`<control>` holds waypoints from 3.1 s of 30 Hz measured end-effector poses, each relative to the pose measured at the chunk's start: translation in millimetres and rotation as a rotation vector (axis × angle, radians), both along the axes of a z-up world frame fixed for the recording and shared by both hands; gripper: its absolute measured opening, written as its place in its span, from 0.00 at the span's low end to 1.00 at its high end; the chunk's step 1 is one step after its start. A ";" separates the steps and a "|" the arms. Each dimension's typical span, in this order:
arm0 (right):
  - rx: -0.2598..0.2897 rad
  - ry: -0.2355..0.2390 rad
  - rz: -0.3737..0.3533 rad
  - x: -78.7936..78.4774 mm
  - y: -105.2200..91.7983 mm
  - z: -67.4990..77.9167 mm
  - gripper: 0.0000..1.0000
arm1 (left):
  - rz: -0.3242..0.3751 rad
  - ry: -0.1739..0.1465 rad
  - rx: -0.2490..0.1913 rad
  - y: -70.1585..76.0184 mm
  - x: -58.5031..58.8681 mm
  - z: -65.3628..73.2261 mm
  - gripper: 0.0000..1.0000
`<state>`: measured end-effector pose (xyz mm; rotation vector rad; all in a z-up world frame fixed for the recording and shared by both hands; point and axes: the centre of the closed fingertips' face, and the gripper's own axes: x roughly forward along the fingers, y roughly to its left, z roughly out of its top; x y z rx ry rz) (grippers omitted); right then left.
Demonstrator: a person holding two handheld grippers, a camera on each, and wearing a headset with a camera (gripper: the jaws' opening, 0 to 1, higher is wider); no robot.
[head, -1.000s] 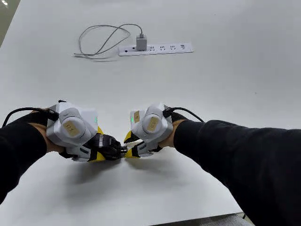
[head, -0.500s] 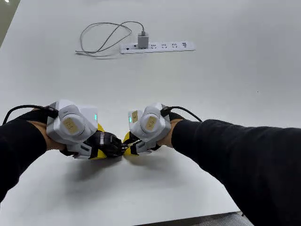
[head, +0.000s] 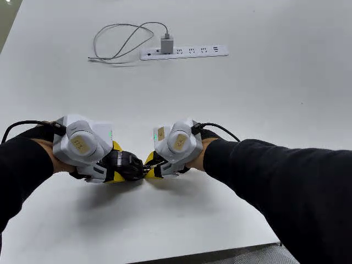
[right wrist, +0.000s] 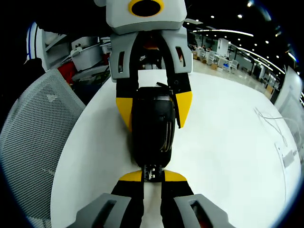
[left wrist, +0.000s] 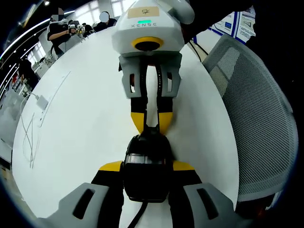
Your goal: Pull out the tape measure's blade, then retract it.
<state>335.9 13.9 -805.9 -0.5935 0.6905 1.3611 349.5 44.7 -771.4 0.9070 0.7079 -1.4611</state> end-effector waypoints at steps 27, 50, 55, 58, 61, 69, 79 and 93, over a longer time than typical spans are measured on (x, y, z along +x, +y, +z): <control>-0.026 0.029 -0.036 -0.1 -14.1 -0.4 0.09 | 0.020 -0.010 -0.023 -1.0 -1.1 1.2 0.31; -0.042 0.032 -0.052 -0.6 -26.5 -0.4 0.09 | 0.019 -0.007 -0.026 -0.5 0.7 0.8 0.31; -0.044 0.034 -0.055 -1.9 -30.2 -0.1 0.09 | 0.013 -0.009 -0.020 -0.8 -0.2 1.2 0.31; -0.046 0.036 -0.058 -2.1 -32.3 -0.3 0.09 | 0.011 -0.011 -0.020 -0.8 -0.2 1.1 0.31; -0.049 0.038 -0.058 -3.2 -34.1 -0.4 0.09 | 0.011 -0.011 -0.020 -0.7 0.4 0.4 0.31; -0.052 0.045 -0.061 -4.0 -37.9 1.4 0.09 | 0.014 -0.010 -0.013 0.7 2.8 -1.5 0.31; -0.059 0.049 -0.065 -4.4 -47.1 0.7 0.09 | 0.017 -0.006 -0.007 -0.2 1.5 -1.1 0.31; -0.068 0.050 -0.063 -4.0 -58.0 0.0 0.09 | 0.022 -0.019 -0.012 -0.6 -0.9 1.0 0.31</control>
